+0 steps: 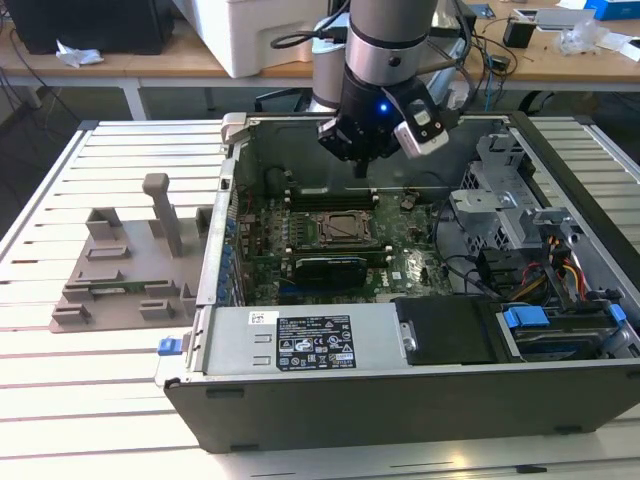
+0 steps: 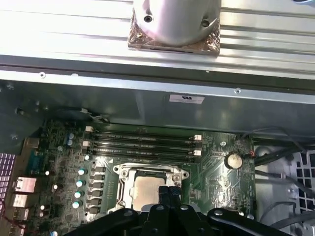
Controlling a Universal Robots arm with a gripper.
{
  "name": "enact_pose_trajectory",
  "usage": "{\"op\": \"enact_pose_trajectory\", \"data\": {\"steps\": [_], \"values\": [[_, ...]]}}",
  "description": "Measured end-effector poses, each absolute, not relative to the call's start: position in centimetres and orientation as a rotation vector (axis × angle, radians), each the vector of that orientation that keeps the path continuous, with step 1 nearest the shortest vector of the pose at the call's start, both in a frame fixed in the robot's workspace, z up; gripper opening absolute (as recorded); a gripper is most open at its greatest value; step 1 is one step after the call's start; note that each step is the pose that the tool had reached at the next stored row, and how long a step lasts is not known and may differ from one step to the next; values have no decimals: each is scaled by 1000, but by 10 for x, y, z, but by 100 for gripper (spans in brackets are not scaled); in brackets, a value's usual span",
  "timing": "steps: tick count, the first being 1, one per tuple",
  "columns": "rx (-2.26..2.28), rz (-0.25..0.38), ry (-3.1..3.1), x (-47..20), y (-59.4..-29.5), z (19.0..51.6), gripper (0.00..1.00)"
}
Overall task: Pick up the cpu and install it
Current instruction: 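Install the second cpu locking lever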
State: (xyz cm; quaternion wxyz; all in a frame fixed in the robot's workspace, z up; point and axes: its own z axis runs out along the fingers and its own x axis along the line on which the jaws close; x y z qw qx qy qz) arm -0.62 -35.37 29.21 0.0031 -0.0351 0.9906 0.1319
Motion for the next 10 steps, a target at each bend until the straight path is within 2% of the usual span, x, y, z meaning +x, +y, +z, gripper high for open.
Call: {"op": "enact_pose_trajectory", "data": {"steps": [10], "values": [[-110,415,3107,-6,-355,269,11]]}}
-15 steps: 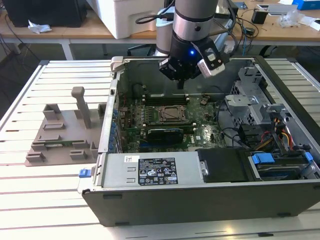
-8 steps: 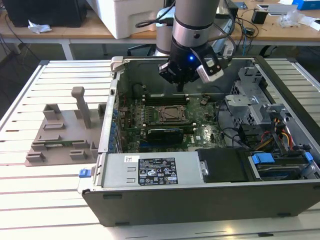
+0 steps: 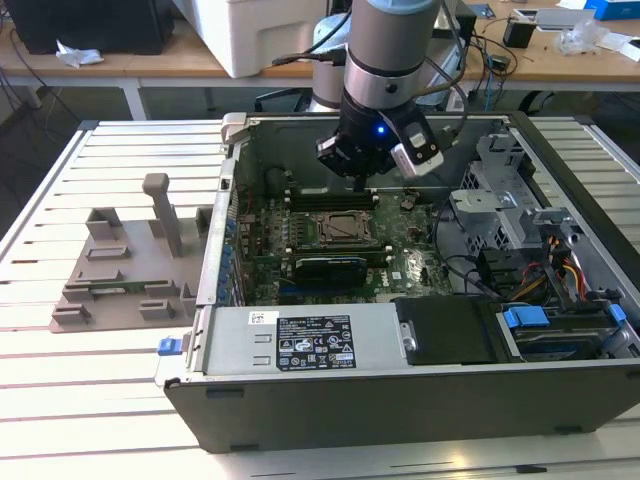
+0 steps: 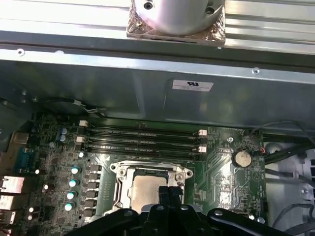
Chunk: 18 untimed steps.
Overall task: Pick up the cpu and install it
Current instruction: 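Install the second cpu locking lever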
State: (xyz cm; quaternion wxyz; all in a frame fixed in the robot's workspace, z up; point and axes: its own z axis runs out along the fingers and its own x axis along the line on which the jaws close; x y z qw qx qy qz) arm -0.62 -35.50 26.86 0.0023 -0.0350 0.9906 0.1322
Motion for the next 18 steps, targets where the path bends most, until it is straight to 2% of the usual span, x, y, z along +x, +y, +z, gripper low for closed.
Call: {"op": "enact_pose_trajectory", "data": {"steps": [5,18], "values": [[-110,415,3108,-6,-356,255,11],[-110,401,3110,-19,-398,240,11]]}}
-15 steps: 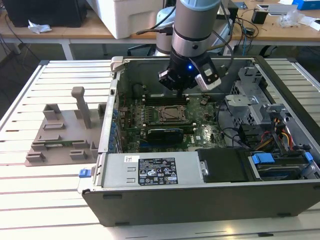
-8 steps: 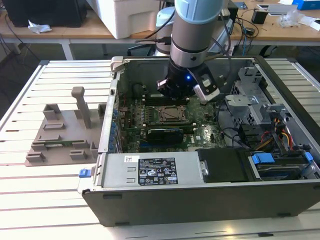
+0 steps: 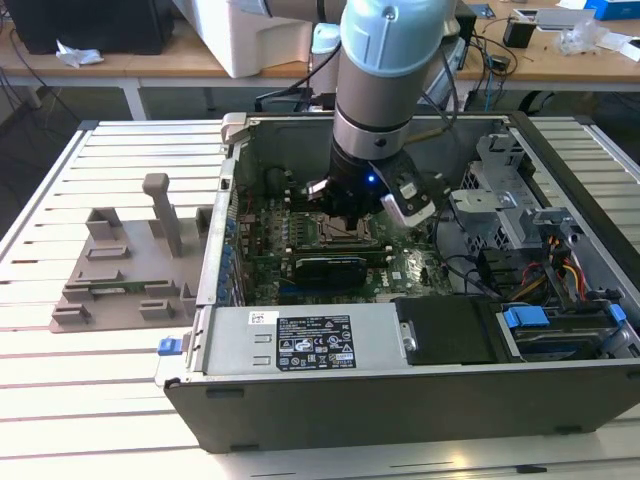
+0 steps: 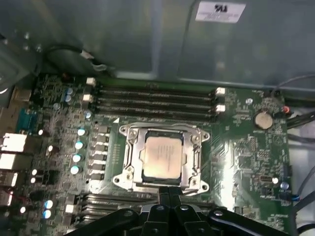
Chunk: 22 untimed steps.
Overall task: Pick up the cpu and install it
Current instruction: 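Install the second cpu locking lever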
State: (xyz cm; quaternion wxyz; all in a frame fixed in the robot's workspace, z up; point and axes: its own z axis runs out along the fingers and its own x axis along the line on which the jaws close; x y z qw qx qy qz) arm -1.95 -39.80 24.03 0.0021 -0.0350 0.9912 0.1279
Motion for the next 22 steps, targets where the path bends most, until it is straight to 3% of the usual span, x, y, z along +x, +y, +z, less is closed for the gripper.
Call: {"op": "enact_pose_trajectory", "data": {"steps": [22], "values": [[-151,413,3110,-74,-402,202,11]]}}
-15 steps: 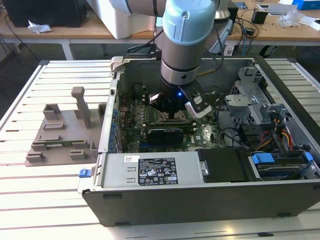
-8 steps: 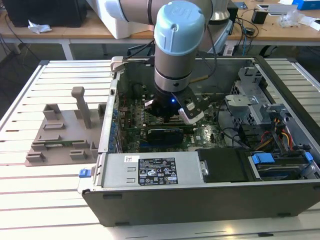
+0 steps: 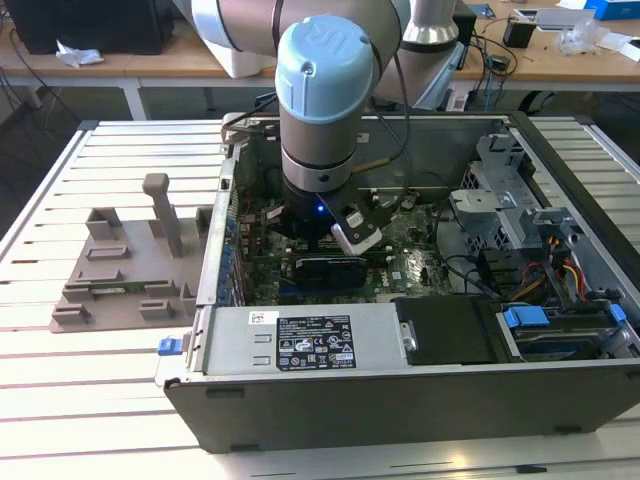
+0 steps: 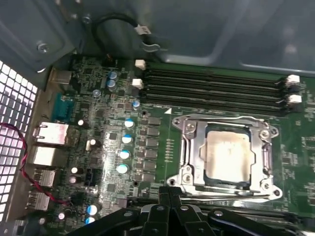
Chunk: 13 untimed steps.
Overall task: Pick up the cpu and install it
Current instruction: 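Install the second cpu locking lever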
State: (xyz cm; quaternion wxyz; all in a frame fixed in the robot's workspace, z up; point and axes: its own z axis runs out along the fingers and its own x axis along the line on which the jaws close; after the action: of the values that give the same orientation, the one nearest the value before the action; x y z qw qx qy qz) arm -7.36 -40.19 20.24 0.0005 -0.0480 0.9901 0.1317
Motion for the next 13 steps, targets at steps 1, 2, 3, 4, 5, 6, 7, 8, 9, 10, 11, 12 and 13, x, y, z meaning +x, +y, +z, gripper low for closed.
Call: {"op": "enact_pose_trajectory", "data": {"steps": [1,2,3,4,5,6,7,8,9,10,11,12,13], "values": [[-152,413,3110,-74,-401,202,11],[-155,414,3110,-74,-400,201,11],[-157,414,3110,-74,-398,200,11],[-158,414,3110,-74,-397,200,11],[-160,414,3110,-74,-396,199,11],[-162,414,3110,-74,-394,198,11],[-164,414,3110,-74,-392,197,11],[-166,414,3110,-74,-390,196,11],[-169,414,3110,-74,-388,195,11],[-171,414,3110,-74,-388,195,11],[-171,415,3110,-74,-389,194,11],[-171,415,3110,-74,-391,194,11],[-171,415,3110,-74,-392,194,11]]}}
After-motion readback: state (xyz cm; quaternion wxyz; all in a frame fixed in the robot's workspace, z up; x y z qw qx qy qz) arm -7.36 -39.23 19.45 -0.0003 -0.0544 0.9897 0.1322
